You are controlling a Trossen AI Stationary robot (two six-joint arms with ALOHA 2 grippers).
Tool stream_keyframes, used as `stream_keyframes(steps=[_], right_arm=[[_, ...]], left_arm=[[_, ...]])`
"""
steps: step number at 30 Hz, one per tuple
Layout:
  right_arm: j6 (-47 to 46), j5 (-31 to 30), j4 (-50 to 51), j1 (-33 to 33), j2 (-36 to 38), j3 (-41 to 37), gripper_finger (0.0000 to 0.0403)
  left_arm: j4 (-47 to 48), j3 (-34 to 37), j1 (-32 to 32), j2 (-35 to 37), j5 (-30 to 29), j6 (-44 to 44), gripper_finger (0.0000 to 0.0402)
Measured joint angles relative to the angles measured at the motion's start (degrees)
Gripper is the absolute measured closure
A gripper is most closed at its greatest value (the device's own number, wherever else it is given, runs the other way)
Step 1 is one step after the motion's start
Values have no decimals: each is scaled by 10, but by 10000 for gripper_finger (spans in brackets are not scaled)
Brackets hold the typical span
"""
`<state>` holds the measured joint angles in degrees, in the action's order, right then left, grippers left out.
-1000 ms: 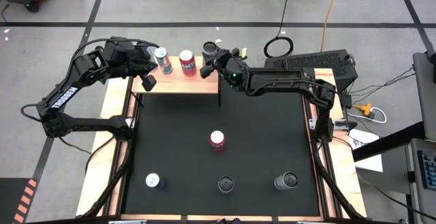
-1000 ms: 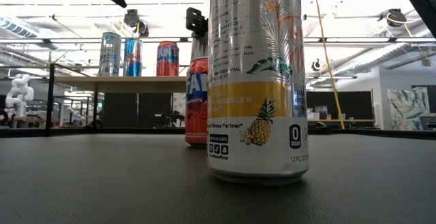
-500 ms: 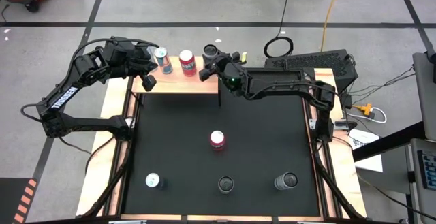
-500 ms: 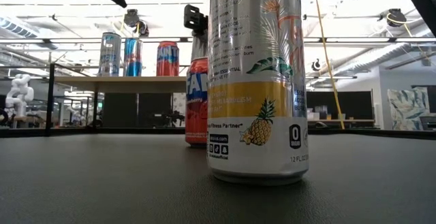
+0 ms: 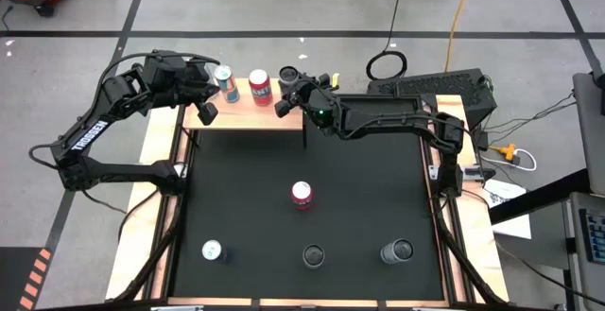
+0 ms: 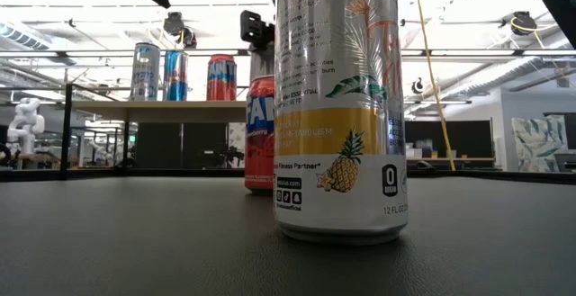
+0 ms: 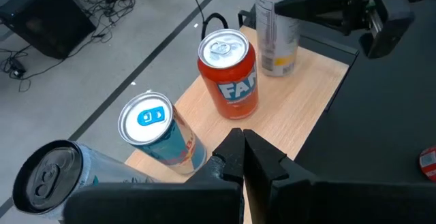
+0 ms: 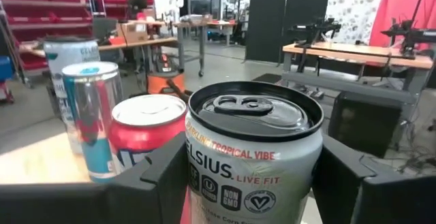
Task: Place canned beverage on shelf
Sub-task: Put the top white-yellow soda can on the shelf
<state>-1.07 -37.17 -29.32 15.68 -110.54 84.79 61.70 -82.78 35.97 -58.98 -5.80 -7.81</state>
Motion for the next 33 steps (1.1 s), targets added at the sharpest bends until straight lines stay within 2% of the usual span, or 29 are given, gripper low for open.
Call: stream_keyframes(steps=[2,8,33], right_arm=[[5,3,2,2,0,0,190],[6,72,7,12,0,0,180],[17,72,28,15,0,1,79]], left_arm=[[0,0,0,0,0,0,401],[2,0,0,0,0,0,401],[4,0,0,0,0,0,401]])
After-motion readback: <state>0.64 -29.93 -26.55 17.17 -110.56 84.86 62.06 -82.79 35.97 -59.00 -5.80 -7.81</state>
